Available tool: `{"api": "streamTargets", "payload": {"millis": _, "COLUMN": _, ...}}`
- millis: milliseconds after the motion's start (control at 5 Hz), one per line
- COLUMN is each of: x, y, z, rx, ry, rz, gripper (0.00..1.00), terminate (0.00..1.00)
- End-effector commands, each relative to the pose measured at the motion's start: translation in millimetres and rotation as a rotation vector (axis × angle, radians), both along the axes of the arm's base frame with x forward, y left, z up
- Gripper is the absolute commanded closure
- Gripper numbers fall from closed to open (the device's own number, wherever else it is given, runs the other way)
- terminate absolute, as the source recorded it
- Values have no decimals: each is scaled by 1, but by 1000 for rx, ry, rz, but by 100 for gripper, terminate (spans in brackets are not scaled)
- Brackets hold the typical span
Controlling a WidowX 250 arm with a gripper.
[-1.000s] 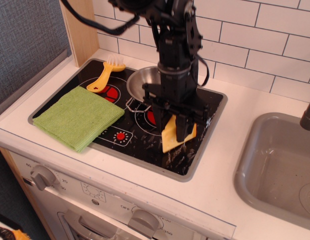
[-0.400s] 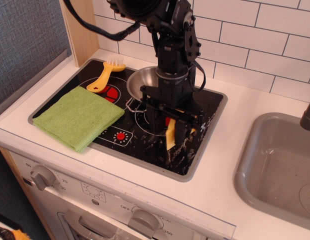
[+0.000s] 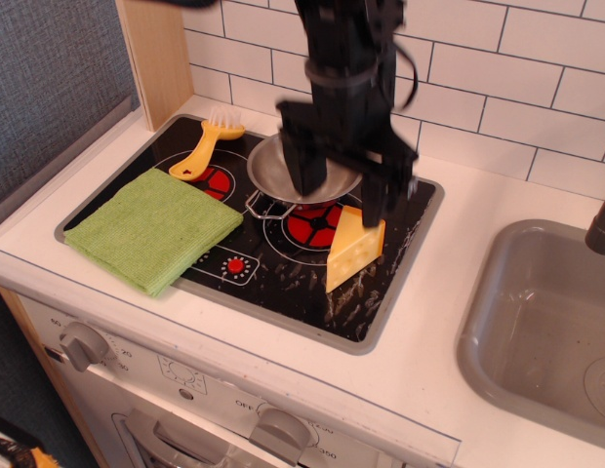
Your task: Move the cheese near the right middle edge of the stove.
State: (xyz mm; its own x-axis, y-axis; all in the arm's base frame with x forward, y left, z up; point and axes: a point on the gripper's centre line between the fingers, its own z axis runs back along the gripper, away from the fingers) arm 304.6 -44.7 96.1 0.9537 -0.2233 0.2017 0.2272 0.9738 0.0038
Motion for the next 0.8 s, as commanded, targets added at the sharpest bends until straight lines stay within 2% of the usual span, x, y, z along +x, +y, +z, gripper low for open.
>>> {"api": "streamTargets", "payload": {"millis": 0, "x": -12, "y": 14, "z": 33, "rx": -52, "ry": -59, "rz": 91, "gripper": 0, "terminate": 0}}
{"api": "streamTargets", "payload": {"millis": 400, "x": -12, "y": 14, "z": 25, "rx": -31, "ry": -51, "rz": 104, "gripper": 0, "terminate": 0}}
{"api": "streamTargets", "payload": {"millis": 600, "x": -12, "y": 14, "z": 25, "rx": -31, "ry": -51, "rz": 104, "gripper": 0, "terminate": 100}}
